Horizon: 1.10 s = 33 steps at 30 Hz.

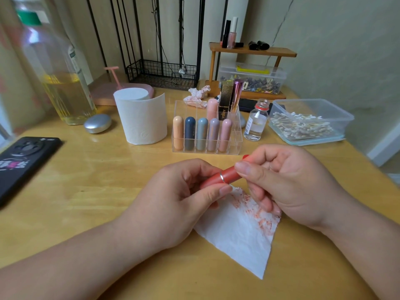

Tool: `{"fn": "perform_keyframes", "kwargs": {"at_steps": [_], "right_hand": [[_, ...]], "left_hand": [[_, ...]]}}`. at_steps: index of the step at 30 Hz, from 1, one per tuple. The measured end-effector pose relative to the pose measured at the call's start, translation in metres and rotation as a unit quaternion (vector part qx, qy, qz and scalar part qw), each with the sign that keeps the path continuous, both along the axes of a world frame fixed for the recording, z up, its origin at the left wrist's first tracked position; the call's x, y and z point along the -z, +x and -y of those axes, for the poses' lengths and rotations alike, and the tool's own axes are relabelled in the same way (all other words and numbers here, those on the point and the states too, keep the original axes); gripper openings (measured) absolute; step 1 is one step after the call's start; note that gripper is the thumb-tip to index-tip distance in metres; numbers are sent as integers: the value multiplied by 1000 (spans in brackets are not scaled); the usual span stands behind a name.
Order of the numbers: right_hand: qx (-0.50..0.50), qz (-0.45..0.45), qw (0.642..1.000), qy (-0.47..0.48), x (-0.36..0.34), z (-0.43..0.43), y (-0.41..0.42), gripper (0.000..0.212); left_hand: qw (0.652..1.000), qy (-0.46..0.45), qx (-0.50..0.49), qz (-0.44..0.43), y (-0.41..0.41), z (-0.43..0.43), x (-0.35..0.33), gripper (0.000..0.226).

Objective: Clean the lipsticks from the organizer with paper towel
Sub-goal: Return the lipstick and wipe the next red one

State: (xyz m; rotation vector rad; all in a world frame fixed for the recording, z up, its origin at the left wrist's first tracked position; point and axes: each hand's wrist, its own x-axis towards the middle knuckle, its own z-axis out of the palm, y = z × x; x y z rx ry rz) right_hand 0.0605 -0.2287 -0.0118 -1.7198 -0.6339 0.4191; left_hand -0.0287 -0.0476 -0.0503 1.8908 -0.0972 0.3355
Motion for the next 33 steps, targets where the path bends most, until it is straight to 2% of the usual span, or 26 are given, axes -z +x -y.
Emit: {"fn": "perform_keyframes", "kwargs": {"at_steps": [3, 8, 13, 16, 18, 20, 24, 27, 30, 33], "right_hand": [[35, 20, 999, -2, 2, -4, -3, 38], [47, 6, 992, 113, 10, -16, -9, 30], [49, 13, 983, 174, 15, -21, -12, 40], [62, 67, 980, 178, 13, -23, -9, 33], [79, 127, 976, 161, 3, -25, -4, 28], [90, 178, 970, 138, -12, -29, 4, 26], [139, 307, 940, 58, -43, -47, 38, 28], [164, 396, 903, -15, -61, -69, 72, 26], [159, 430, 885, -82, -62, -91, 100, 24], [151, 436, 876, -142, -57, -108, 113, 20]], "left_hand": [[1000, -7, -7, 15, 1, 4, -1, 16], [998, -40, -20, 37, 5, 6, 2, 21], [996, -82, -25, 29, 7, 2, 2, 19], [995, -91, -25, 19, 8, -1, 4, 34], [994, -100, -33, 14, 9, -4, 2, 51], [995, -82, -52, 17, 8, -8, -2, 55], [995, -20, -87, 30, 7, -15, -6, 32], [995, 27, -89, 30, 7, -17, -6, 18], [996, 71, -43, 27, 4, -17, -7, 14], [988, 155, 19, 22, 2, -18, -9, 17]]}}
